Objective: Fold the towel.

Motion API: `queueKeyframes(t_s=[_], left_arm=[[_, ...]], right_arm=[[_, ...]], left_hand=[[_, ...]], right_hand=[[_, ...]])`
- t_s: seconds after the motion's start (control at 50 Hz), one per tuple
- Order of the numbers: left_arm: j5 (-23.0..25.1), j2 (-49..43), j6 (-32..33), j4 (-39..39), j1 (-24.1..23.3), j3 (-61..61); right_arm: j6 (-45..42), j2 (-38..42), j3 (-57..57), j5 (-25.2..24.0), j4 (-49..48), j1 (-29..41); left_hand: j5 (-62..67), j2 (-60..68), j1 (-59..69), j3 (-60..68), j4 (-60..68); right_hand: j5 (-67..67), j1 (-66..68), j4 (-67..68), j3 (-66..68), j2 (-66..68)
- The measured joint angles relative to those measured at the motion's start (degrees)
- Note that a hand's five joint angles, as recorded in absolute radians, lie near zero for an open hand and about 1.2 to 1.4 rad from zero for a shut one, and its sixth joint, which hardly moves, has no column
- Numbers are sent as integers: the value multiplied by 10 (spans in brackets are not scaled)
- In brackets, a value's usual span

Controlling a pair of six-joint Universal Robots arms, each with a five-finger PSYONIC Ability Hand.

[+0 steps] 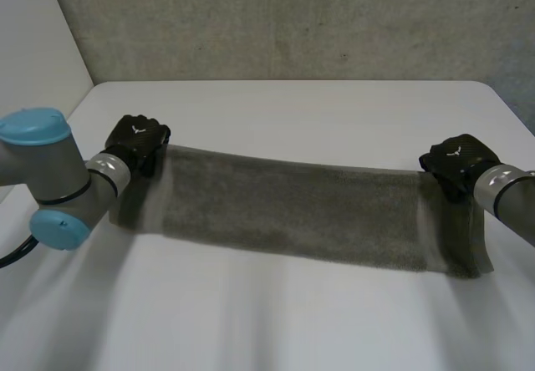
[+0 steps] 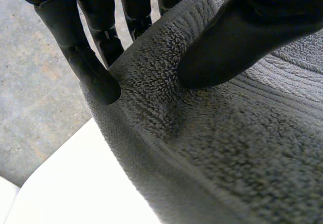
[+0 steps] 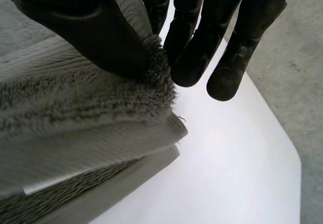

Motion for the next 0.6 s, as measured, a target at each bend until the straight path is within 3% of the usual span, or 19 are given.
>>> queueKeyframes(t_s=[0.04, 0.08, 0.12, 0.18, 0.2, 0.36, 0.6], left_arm=[[-2, -8, 0, 0, -5, 8], [-4, -12, 0, 0, -9, 13], [-10, -14, 2, -1, -15, 14], [-25, -12, 9, -2, -23, 11], [-28, -11, 10, -3, -24, 10], [-71, 29, 19, -5, -35, -23], [-70, 112, 17, 5, -34, -121]], right_arm=[[2, 9, -4, 13, -15, 7], [3, 15, -9, 27, -26, 13], [6, 20, -13, 46, -36, 20], [16, 22, -15, 68, -50, 26], [19, 22, -15, 71, -53, 26], [68, -33, 17, 82, -84, 27], [71, -164, 152, 63, -72, 21]], left_hand=[[-31, -37, -33, -42, -40], [-177, -183, -173, -198, -184], [-374, -369, -359, -388, -382], [-666, -654, -651, -682, -656], [-692, -682, -671, -709, -677], [-740, -723, -701, -751, -710], [-748, -723, -701, -751, -725]], right_hand=[[-65, -59, -61, -58, -51], [-235, -224, -224, -223, -198], [-476, -454, -448, -448, -427], [-642, -617, -616, -617, -567], [-644, -627, -622, -627, -572], [-644, -637, -623, -629, -572], [-644, -640, -623, -629, -572]])
